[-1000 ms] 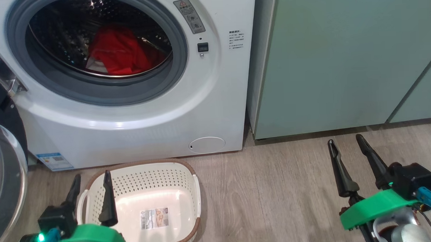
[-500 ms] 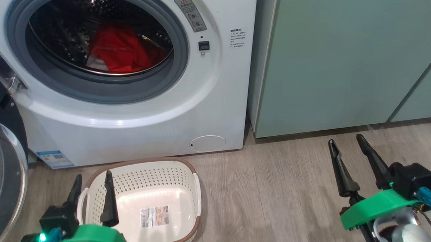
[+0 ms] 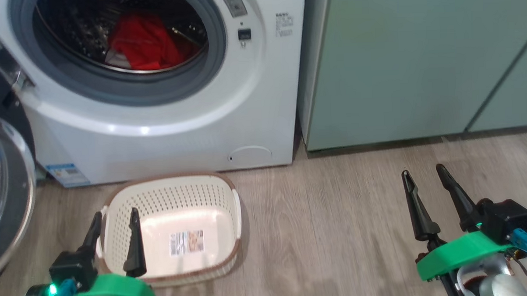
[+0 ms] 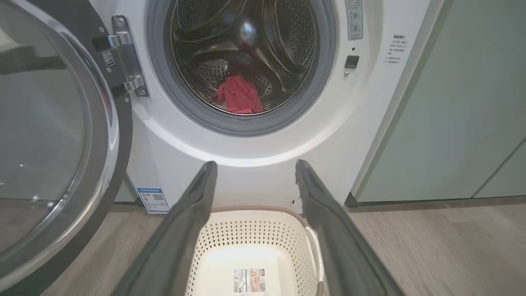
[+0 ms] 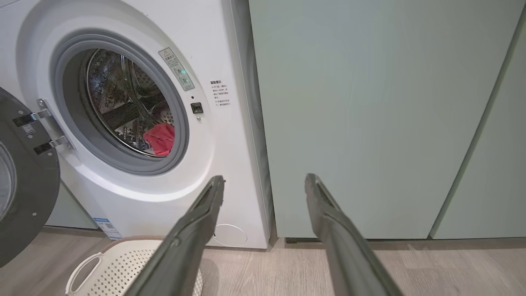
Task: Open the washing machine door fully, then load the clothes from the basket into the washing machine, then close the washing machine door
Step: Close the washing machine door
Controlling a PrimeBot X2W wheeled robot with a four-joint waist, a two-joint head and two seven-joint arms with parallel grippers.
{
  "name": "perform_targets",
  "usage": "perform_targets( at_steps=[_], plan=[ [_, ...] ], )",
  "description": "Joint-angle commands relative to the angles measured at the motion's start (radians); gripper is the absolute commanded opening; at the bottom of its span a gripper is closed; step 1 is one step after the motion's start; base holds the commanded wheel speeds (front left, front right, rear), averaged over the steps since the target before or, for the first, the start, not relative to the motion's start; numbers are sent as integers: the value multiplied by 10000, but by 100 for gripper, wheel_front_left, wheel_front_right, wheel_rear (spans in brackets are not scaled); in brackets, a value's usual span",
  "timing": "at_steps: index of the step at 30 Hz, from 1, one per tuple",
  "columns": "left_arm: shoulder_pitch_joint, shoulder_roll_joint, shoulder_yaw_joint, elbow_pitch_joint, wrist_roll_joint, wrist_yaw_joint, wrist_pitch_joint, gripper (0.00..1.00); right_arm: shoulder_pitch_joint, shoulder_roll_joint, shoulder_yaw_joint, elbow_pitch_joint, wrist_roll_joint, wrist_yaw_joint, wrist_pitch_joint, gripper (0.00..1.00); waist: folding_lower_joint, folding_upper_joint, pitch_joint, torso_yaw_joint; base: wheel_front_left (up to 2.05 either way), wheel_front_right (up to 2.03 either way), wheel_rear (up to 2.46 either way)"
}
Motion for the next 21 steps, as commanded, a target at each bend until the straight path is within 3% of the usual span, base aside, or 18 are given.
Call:
perform_targets(
  at_steps=[1, 10, 21],
  plan=[
    [-458, 193, 341, -356, -32, 13, -103, 100, -231, -33, 225, -342, 59, 0, -70, 100, -1, 0, 9, -4, -182, 182, 0],
    [-494, 261, 296, -391, -93, -31, -136, 100, -262, -33, 206, -261, 101, 0, -130, 100, -1, 0, 59, -8, -125, 125, 0],
    [-514, 305, 223, -355, -154, -14, -145, 100, -303, -33, 205, -161, 153, 0, -210, 100, -1, 0, 81, 23, -10, 10, 0]
  ],
)
